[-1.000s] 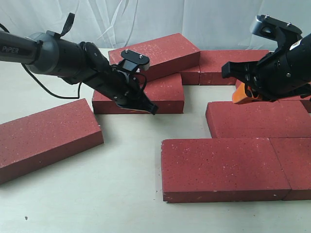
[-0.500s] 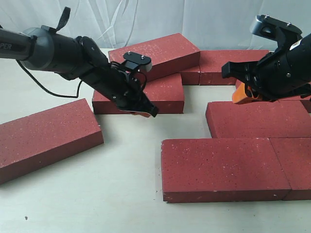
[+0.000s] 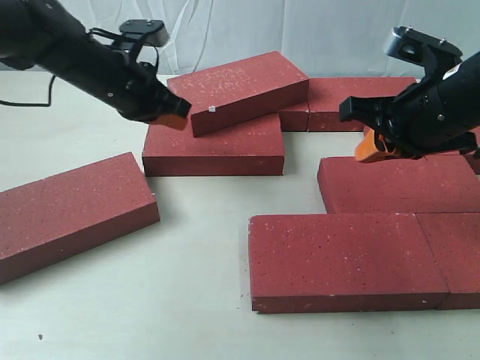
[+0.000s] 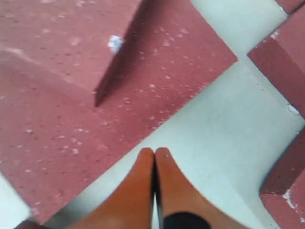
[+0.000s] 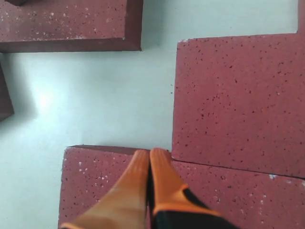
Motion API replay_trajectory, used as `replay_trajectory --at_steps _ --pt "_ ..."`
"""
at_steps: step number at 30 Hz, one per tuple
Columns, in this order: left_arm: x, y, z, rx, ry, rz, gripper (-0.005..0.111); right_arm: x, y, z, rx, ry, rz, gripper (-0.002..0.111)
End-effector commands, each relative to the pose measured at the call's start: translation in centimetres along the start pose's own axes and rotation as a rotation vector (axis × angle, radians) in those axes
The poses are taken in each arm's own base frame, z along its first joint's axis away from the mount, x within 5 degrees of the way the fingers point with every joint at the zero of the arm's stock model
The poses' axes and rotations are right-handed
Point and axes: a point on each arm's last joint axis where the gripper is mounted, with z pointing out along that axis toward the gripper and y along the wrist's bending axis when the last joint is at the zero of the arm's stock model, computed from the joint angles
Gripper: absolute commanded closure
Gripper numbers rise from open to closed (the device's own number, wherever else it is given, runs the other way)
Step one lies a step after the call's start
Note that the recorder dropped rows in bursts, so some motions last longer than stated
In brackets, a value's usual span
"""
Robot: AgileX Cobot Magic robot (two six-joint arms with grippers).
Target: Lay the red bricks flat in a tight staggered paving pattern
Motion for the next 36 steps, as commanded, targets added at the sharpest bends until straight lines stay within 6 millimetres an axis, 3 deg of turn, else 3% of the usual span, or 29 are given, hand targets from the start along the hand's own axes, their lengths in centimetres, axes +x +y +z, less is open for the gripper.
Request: replay_trajectory --at_steps 1,7,14,17,23,31,36 --pt "0.0 2.3 -1.8 -0.029 -0.029 -0.065 0.107 0.0 0.1 0.1 -0.017 -0.006 0.019 0.109" --pt "0.1 4.5 -2.8 -0.084 -0.067 -0.106 0.107 0.0 0.1 0.1 -0.024 -0.01 0.017 0.109" --pt "0.1 5.1 -3.0 -0.115 -0.078 -0.119 0.107 0.0 0.1 0.1 -0.026 -0.012 0.003 0.109" --pt "0.2 5.2 -3.0 -0.119 -0.077 -0.234 0.107 -0.1 0.1 0.1 -0.025 -0.02 0.004 0.109" --pt "0.0 2.9 -1.9 -0.063 -0.038 -0.211 0.107 -0.3 0.1 0.1 -0.024 -0.04 0.005 0.109" --pt "-0.8 -1.8 0.3 -0.02 -0.048 -0.117 0.107 -0.3 0.1 0.1 -0.024 -0.04 0.005 0.109" --pt "-1.3 -2.5 1.7 0.0 -0.059 -0.191 0.107 -0.3 0.1 0.1 -0.026 -0.04 0.008 0.109"
